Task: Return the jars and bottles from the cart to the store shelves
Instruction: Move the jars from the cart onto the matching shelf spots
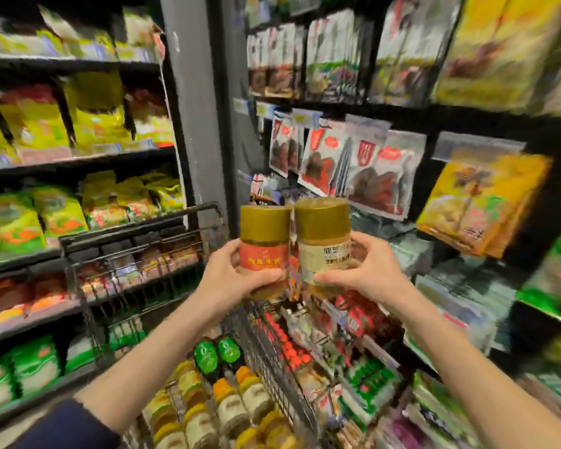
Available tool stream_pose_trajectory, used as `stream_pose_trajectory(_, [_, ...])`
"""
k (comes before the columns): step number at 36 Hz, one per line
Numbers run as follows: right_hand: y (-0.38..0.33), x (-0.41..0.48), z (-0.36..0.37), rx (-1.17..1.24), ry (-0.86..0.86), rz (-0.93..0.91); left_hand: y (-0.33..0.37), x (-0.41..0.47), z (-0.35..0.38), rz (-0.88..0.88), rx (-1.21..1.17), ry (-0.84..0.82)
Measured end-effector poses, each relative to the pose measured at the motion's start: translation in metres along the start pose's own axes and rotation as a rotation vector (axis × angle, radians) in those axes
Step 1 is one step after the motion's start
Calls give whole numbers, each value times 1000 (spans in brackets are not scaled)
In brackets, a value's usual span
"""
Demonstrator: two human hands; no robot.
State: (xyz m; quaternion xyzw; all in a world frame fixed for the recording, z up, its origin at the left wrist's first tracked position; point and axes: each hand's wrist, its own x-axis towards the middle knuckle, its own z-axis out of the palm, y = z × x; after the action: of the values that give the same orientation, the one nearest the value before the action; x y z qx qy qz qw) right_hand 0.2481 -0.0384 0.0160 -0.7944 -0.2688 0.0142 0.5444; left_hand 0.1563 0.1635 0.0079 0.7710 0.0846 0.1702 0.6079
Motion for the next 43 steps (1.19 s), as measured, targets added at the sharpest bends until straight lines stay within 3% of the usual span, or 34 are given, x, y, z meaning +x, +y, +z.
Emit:
stream_pose_trajectory(11, [-31, -132, -37, -105, 463, 156, 32, -28, 40, 181, -47, -411])
stream_pose_trajectory(23, [-73, -312, -98, -285, 928, 295, 84, -115, 151, 269, -159, -849])
stream_pose_trajectory(33, [-95, -450, -154, -399, 1167, 382, 132, -214, 254, 379, -237, -1080])
stream_pose_trajectory(43, [-107, -554, -220, -474, 1215, 397, 159, -306, 340, 417, -247, -1154])
